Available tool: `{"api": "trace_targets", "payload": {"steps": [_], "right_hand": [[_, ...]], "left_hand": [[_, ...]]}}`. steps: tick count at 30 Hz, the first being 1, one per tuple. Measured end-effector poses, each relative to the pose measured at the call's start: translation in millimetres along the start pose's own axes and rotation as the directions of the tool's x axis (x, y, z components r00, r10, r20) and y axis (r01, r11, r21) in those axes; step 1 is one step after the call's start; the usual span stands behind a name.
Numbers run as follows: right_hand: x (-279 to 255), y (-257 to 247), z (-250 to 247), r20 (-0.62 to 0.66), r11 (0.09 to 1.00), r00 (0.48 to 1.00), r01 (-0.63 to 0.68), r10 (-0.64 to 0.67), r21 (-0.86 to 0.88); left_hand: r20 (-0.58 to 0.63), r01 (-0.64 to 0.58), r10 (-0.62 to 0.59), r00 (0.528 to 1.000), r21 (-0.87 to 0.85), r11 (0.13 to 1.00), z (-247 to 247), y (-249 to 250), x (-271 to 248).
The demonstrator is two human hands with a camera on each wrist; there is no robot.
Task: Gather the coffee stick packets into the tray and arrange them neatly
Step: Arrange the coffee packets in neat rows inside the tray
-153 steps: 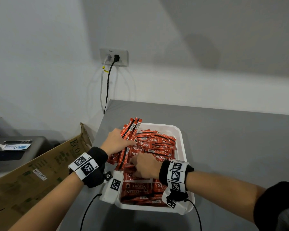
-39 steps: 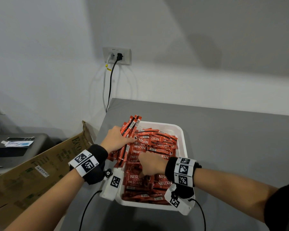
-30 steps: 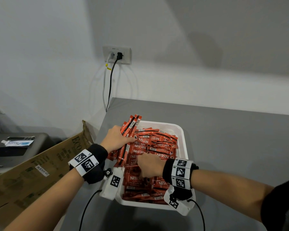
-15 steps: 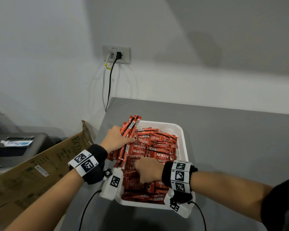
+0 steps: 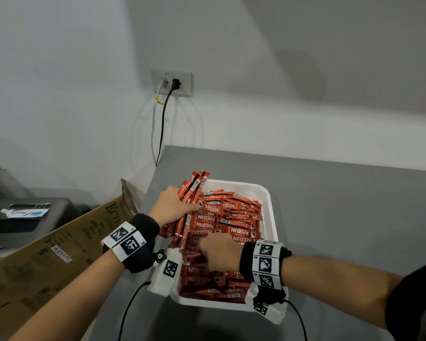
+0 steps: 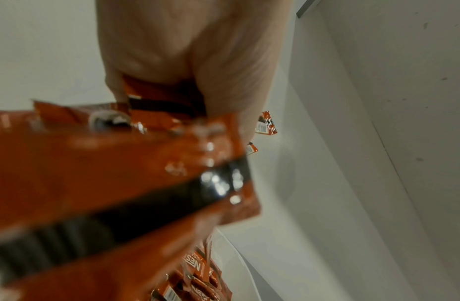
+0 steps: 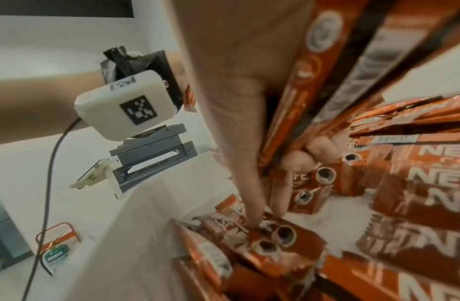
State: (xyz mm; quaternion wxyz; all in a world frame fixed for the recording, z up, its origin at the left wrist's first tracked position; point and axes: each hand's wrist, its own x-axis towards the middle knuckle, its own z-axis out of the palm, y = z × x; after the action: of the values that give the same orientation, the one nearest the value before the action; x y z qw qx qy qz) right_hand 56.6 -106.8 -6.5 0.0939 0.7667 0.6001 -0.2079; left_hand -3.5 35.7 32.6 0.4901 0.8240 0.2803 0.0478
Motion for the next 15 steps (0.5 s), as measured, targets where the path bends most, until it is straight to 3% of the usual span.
{"api": "trace_targets", "payload": {"steps": [15], "right_hand": [[5.1, 0.2, -5.4, -0.018, 1.0, 0.999, -0.028, 0.028, 0.006]], "left_hand": [[0.0, 0.004, -0.004, 1.0, -0.003, 1.0, -1.0, -0.4, -0.6]]}}
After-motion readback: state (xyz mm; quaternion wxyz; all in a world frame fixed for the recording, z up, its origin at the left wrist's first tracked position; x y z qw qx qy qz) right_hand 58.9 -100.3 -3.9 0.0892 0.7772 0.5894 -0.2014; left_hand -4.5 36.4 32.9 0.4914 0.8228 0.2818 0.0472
